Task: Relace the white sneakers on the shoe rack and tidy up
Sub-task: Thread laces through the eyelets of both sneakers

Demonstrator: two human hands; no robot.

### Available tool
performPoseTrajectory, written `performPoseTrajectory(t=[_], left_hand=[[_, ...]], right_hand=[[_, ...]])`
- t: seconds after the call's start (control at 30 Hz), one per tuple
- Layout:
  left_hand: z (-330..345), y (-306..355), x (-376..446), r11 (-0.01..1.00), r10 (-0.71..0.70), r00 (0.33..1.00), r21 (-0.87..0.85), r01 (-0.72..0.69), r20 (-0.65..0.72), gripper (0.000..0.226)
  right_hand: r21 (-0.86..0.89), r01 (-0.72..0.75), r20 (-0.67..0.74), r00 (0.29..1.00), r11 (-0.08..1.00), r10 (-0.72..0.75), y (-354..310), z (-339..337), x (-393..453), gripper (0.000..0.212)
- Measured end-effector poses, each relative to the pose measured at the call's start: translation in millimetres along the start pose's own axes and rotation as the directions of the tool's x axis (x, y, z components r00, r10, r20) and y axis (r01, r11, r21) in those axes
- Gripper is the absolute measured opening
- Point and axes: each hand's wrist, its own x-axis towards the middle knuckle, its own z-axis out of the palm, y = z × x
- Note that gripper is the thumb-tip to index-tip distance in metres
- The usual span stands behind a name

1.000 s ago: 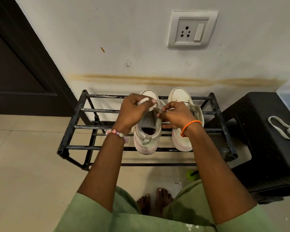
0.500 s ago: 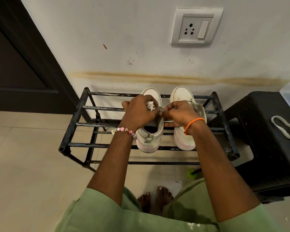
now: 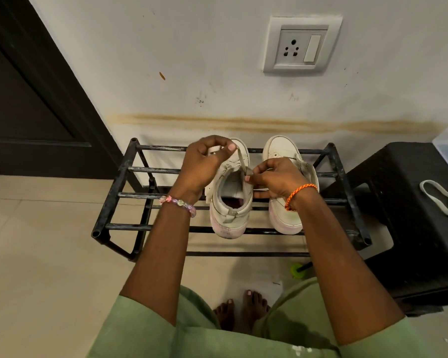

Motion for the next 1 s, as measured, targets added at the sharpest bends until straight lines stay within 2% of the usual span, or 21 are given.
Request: performPoseTrajectory(t=[0.07,0.13,0.17,0.2,0.27,0.3,0.37,0.43,0.47,0.53,0.67,0.73,0.8,0.87,0.93,1.0], left_hand=[[-3,1,2,0.986,-0.068,0.997,-0.155,0.063,-0.027,0.021],[-2,-2,2,0.966,-0.162,0.986,-0.207,0.152,-0.032,0.022],[-1,-4,1,0.979,-0.17,0.984,-0.118,0.165,-0.041,0.021],[0,-7,1,0.988,-0.142,0.989,0.053,0.144,-0.036,0.021],[4,-13,-1,0.912,-0.082,0.995,0.407,0.052,0.057,0.02],[6,-15,-3,0.853,-0.065,0.992,0.522,0.001,0.105,0.017],[9,-16,-5,0.753,-0.013,0.988,0.652,-0.092,0.154,0.005],[9,-16,-5,0.665,0.063,0.985,0.729,-0.161,0.159,0.007],[7,-17,-4,0.673,0.065,0.986,0.722,-0.158,0.155,0.008],[3,-20,-2,0.757,0.027,0.989,0.643,-0.113,0.142,0.006],[-7,-8,-1,0.941,-0.036,0.994,0.339,-0.003,0.107,0.011],[-14,0,-1,0.99,-0.035,0.999,0.134,0.036,-0.009,0.02],[-22,1,0,0.998,-0.065,0.972,0.001,0.066,-0.228,0.021],[-29,-7,5,0.986,-0.079,0.917,0.102,0.128,-0.39,0.014],[-31,-14,3,0.924,-0.142,0.934,0.295,0.244,-0.328,0.054],[-28,-20,-1,0.884,-0.156,0.969,0.411,0.223,-0.191,0.08]], right_hand=[[-0.005,0.002,-0.005,1.0,1.0,-0.002,0,0,-1,0.018],[-0.018,0.012,-0.031,0.999,1.0,-0.013,1,2,-2,0.018],[-0.03,0.023,-0.054,0.998,0.999,-0.025,2,4,-3,0.019],[-0.058,0.04,-0.086,0.995,0.997,-0.045,6,7,-3,0.02],[-0.151,0.086,-0.154,0.982,0.985,-0.11,14,12,-4,0.022],[-0.196,0.109,-0.178,0.973,0.974,-0.145,18,14,-4,0.023],[-0.261,0.145,-0.203,0.958,0.954,-0.201,22,16,-4,0.023],[-0.296,0.155,-0.22,0.949,0.942,-0.225,23,16,-3,0.023],[-0.306,0.154,-0.222,0.948,0.939,-0.228,22,15,-3,0.023],[-0.322,0.156,-0.216,0.948,0.934,-0.232,21,15,-2,0.022],[-0.351,0.162,-0.201,0.949,0.922,-0.243,21,14,1,0.021],[-0.363,0.16,-0.192,0.951,0.918,-0.242,20,13,2,0.02],[-0.376,0.16,-0.187,0.952,0.913,-0.244,20,12,3,0.019],[-0.419,0.189,-0.177,0.942,0.888,-0.284,20,13,3,0.016],[-0.517,0.28,-0.139,0.905,0.809,-0.403,19,15,0,0.017],[-0.601,0.394,-0.082,0.836,0.696,-0.543,16,19,-1,0.027]])
